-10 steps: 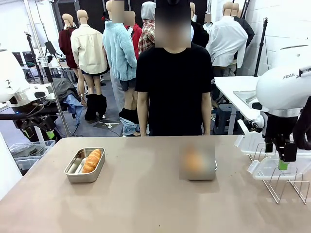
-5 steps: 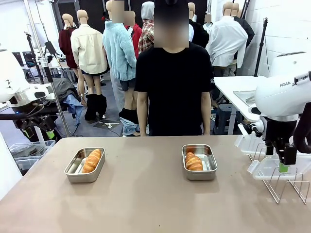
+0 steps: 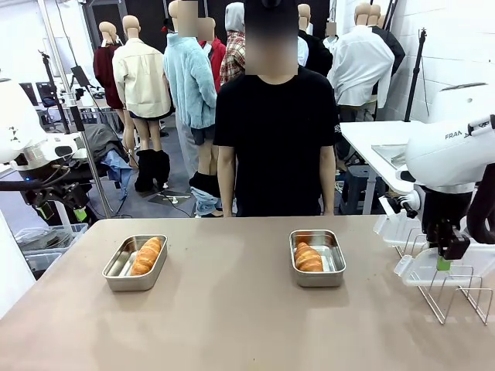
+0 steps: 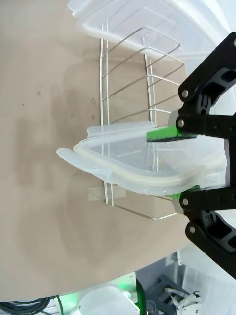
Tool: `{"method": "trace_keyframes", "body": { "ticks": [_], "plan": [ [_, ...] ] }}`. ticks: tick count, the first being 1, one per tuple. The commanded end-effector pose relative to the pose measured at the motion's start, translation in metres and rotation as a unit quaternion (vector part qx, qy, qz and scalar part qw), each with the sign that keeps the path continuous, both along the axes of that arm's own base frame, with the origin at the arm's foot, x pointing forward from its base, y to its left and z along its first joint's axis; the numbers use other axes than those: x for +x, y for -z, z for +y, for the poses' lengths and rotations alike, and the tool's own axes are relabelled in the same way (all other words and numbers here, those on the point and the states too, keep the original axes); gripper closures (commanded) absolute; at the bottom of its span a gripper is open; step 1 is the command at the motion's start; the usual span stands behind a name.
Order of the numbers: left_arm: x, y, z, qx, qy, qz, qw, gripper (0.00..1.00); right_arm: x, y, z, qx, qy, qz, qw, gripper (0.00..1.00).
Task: Place the bread in airtight containers.
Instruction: Pick up one Airtight Container lid and hand it to the human.
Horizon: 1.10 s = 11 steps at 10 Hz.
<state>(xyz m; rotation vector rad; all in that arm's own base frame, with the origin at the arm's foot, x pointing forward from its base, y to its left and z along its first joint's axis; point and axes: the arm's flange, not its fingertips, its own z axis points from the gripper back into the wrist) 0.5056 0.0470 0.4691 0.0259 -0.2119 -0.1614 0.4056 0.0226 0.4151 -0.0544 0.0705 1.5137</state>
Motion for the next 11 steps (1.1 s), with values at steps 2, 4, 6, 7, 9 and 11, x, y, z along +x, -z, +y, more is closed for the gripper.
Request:
{"method": "trace_keyframes", "body": {
  "ticks": [2,4,6,7,9,11],
  "plan": [
    [-0.0019,-0.0021,0.0012,0.012,-0.006,-0.001,1.000,0.00,0.0040,0.0037,0.0000,-0.017,0.003,-0.010,1.000,1.00],
    [-0.0019,-0.0021,0.0012,0.012,-0.006,-0.001,1.000,0.00,0.0061,0.0028,0.0003,-0.020,0.003,-0.011,1.000,1.00],
    [-0.0019,-0.0021,0.0012,0.012,-0.006,-0.001,1.000,0.00,0.0105,0.0015,0.0028,-0.019,-0.006,-0.013,1.000,1.00],
    [-0.0019,-0.0021,0.0012,0.012,-0.006,-0.001,1.000,0.00,0.0115,0.0021,0.0034,-0.026,-0.008,-0.005,1.000,1.00],
    [-0.0019,-0.0021,0.0012,0.012,-0.006,-0.001,1.000,0.00,0.0065,-0.0016,0.0012,-0.003,-0.004,-0.015,1.000,1.00],
    [-0.0019,-0.0021,0.0012,0.012,-0.006,-0.001,1.000,0.00,0.0065,-0.0016,0.0012,-0.003,-0.004,-0.015,1.000,1.00]
  ]
}}
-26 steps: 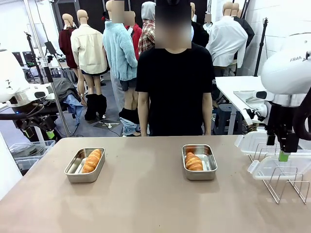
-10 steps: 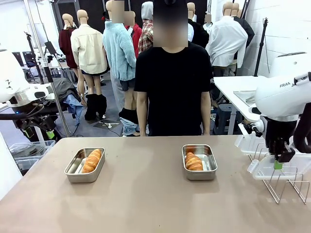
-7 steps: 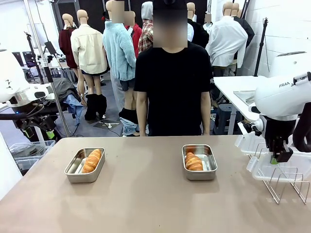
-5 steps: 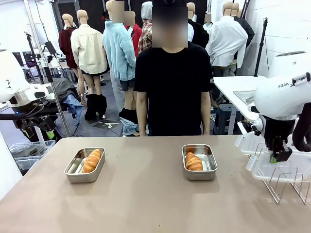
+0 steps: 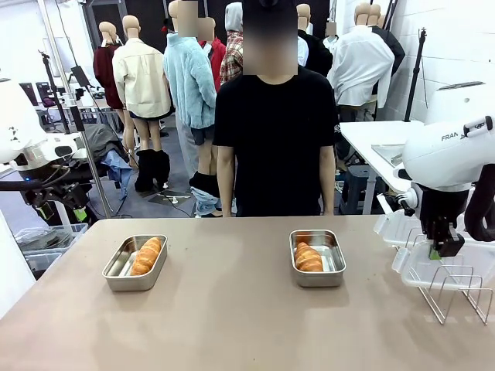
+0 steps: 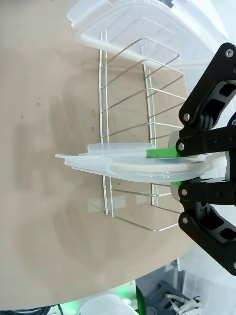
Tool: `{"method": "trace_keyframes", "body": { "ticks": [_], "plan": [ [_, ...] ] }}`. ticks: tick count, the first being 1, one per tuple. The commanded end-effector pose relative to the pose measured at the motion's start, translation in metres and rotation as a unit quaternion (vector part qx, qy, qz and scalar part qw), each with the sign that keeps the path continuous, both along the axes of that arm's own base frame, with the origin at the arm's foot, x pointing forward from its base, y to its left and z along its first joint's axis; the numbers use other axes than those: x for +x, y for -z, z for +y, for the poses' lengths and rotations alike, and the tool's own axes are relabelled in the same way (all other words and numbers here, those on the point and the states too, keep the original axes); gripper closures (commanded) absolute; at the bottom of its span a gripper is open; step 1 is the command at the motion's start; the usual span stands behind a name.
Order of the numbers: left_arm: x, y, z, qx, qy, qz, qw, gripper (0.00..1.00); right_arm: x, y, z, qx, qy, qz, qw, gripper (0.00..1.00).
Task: Place the bread in airtight containers.
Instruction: Release when the human grabs the Airtight Container lid.
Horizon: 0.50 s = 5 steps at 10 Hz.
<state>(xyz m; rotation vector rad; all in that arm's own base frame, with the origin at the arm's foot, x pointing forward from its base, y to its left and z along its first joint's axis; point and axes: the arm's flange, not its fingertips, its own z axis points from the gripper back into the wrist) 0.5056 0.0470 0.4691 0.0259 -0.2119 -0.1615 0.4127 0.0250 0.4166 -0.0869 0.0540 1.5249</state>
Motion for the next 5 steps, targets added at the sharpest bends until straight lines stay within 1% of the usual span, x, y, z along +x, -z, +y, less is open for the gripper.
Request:
{"method": "trace_keyframes", "body": {
  "ticks": [1,4,5],
  "plan": [
    [-0.002,-0.002,0.001,0.012,-0.006,-0.001,1.000,0.00,-0.001,0.000,-0.001,0.003,0.003,0.000,1.000,1.00],
    [-0.002,-0.002,0.001,0.012,-0.006,-0.001,1.000,0.00,0.000,0.000,0.000,0.000,0.000,0.000,1.000,1.00],
    [-0.002,-0.002,0.001,0.012,-0.006,-0.001,1.000,0.00,0.000,-0.016,0.004,-0.013,0.013,0.005,1.000,1.00]
  ]
}}
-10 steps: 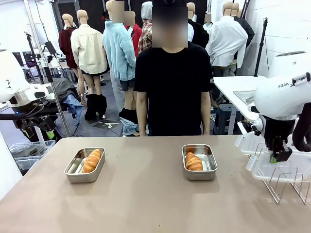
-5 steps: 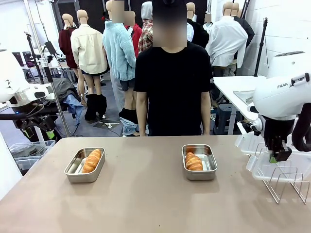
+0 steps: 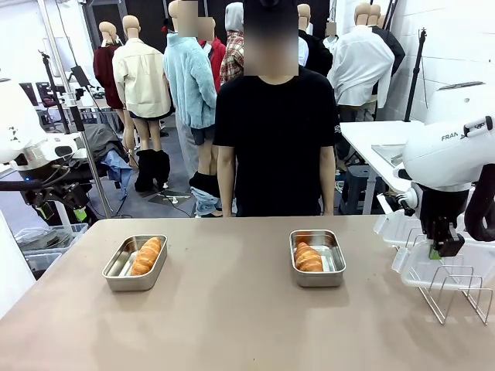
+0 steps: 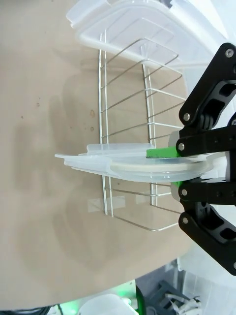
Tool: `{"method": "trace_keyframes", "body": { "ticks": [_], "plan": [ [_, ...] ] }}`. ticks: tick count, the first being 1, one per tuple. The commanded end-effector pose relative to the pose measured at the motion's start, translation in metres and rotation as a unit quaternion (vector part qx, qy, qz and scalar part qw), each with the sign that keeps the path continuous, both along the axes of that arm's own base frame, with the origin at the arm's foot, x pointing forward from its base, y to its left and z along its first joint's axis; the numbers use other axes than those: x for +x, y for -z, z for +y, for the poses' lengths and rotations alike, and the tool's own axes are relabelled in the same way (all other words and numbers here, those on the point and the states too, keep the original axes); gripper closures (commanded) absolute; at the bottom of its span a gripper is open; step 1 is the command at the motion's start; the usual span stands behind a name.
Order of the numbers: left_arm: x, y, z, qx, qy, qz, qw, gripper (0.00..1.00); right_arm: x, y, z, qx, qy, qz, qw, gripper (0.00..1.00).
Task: Place the bread in airtight containers.
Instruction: Release when the human grabs the Airtight Container lid.
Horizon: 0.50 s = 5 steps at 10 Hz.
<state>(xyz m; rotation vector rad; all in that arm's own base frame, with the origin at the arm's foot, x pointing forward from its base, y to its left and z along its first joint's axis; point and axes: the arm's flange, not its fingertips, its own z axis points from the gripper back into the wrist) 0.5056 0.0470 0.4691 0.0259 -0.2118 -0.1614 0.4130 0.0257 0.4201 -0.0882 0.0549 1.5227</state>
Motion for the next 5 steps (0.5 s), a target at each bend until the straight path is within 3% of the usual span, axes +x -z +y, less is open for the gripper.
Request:
{"method": "trace_keyframes", "body": {
  "ticks": [1,3,5],
  "plan": [
    [-0.002,-0.002,0.001,0.012,-0.006,-0.001,1.000,0.00,-0.002,-0.037,0.010,-0.015,0.015,-0.003,1.000,1.00],
    [-0.002,-0.002,0.001,0.012,-0.006,-0.001,1.000,0.00,0.002,-0.098,0.027,-0.002,0.037,-0.018,0.999,1.00],
    [-0.002,-0.002,0.001,0.012,-0.006,-0.001,1.000,0.00,0.024,-0.166,0.044,0.020,0.117,-0.035,0.992,1.00]
  ]
}}
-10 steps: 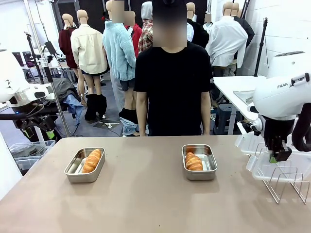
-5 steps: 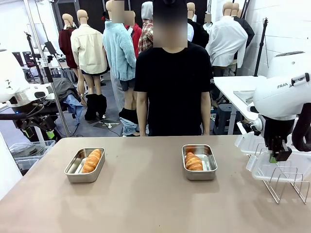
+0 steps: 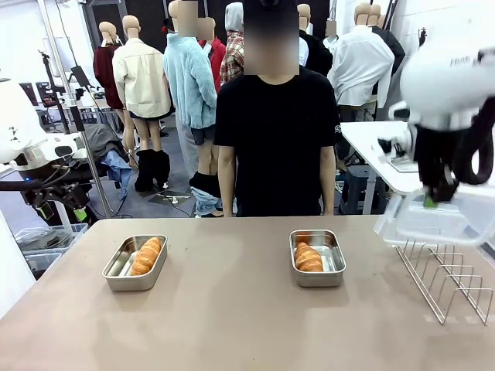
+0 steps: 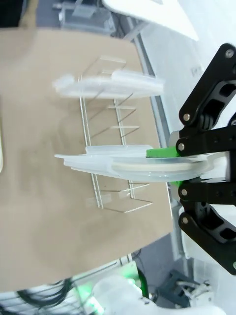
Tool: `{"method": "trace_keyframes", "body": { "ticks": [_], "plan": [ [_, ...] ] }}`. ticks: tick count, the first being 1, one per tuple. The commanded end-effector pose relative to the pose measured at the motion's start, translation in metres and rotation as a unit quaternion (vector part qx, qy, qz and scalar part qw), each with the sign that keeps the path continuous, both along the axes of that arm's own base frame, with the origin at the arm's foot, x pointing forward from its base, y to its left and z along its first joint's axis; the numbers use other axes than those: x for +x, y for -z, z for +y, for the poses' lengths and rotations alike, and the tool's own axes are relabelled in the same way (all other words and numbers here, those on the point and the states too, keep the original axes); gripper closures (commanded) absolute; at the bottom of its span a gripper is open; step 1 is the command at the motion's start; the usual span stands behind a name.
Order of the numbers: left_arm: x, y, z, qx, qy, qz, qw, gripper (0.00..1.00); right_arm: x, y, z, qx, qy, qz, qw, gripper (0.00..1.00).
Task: Place the bread in airtight containers.
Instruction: Release when the human grabs the Airtight Container lid.
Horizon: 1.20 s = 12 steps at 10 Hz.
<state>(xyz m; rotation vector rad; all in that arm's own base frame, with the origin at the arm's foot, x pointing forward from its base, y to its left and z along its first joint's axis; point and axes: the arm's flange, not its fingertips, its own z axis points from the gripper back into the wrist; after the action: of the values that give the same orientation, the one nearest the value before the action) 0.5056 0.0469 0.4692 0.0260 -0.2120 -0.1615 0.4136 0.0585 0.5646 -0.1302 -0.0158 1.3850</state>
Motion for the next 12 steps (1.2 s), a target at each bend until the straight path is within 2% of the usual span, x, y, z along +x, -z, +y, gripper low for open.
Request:
{"method": "trace_keyframes", "body": {
  "ticks": [1,2,4,7,9,11,12],
  "plan": [
    [-0.002,-0.002,0.001,0.012,-0.006,-0.001,1.000,0.00,0.045,-0.050,0.018,0.044,0.110,0.002,0.993,1.00],
    [-0.002,-0.002,0.001,0.012,-0.006,-0.001,1.000,0.00,0.077,-0.074,0.022,0.059,0.182,-0.008,0.981,1.00],
    [-0.002,-0.002,0.001,0.012,-0.006,-0.001,1.000,0.00,0.139,-0.097,0.028,0.099,0.272,-0.022,0.957,1.00],
    [-0.002,-0.002,0.001,0.012,-0.006,-0.001,1.000,0.00,0.210,-0.094,0.043,0.148,0.289,-0.075,0.943,1.00],
    [-0.002,-0.002,0.001,0.012,-0.006,-0.001,1.000,0.00,0.228,-0.090,0.047,0.160,0.295,-0.091,0.937,1.00],
    [-0.002,-0.002,0.001,0.012,-0.006,-0.001,1.000,0.00,0.229,-0.082,0.050,0.151,0.277,-0.090,0.945,1.00],
    [-0.002,-0.002,0.001,0.012,-0.006,-0.001,1.000,0.00,0.228,-0.080,0.044,0.153,0.287,-0.091,0.941,1.00]
  ]
}}
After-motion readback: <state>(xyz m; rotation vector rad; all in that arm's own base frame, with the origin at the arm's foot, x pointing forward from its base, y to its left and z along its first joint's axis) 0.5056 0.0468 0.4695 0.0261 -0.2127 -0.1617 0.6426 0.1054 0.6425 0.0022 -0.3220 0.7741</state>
